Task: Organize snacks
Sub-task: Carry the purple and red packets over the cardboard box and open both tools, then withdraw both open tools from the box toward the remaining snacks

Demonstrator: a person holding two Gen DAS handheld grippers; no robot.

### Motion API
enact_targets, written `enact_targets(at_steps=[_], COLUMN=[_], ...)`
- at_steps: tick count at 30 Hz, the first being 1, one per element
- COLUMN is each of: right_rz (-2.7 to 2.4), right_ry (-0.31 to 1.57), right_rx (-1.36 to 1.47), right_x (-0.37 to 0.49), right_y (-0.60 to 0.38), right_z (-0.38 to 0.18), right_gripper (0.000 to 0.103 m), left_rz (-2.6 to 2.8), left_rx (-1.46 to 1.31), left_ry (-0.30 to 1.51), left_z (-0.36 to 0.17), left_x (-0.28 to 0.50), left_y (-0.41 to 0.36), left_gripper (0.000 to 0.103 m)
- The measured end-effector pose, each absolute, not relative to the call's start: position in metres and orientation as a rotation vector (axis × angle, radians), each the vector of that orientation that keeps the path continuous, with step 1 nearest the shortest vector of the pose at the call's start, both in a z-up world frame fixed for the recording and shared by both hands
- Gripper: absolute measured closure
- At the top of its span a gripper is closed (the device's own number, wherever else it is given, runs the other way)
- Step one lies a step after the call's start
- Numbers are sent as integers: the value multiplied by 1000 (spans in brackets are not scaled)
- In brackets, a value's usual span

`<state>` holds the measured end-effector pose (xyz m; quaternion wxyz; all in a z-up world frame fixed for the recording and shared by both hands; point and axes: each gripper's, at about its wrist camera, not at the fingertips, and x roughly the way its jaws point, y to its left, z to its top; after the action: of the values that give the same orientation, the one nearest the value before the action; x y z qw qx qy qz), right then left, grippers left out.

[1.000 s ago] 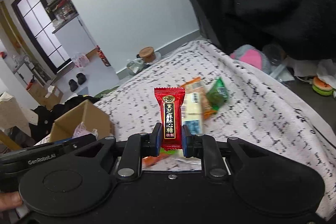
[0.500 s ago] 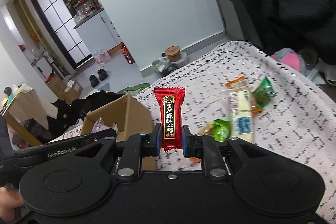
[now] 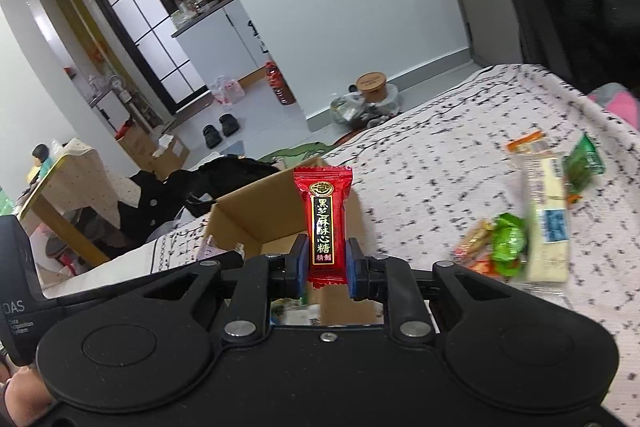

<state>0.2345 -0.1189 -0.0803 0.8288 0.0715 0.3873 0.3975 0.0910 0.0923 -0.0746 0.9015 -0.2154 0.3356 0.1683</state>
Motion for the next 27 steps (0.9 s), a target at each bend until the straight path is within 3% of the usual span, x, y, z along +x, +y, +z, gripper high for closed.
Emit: enact_targets(at_steps=[8,11,15,22,27], right_rz=[887,906,894,852,812], right_ry=[817,814,800,818,823], right_rx=[154,151,132,118,83], right_x=[231,231,228,229,233], right_y=[-93,-87,-92,-116,-131], right_z=[-76,-73,-71,-73,-72], right_gripper=[83,75,56,48,44], left_rz=[370,375,370,365,356], left_rx=[-456,-443,-442,-436,-419], left_ry=[670,664,675,709,718], left_z=[-69,-67,-68,-70,-70], left_x=[83,82,81,86,92], left_y=[102,102,102,93,82], left_gripper=[53,50,38,34,26])
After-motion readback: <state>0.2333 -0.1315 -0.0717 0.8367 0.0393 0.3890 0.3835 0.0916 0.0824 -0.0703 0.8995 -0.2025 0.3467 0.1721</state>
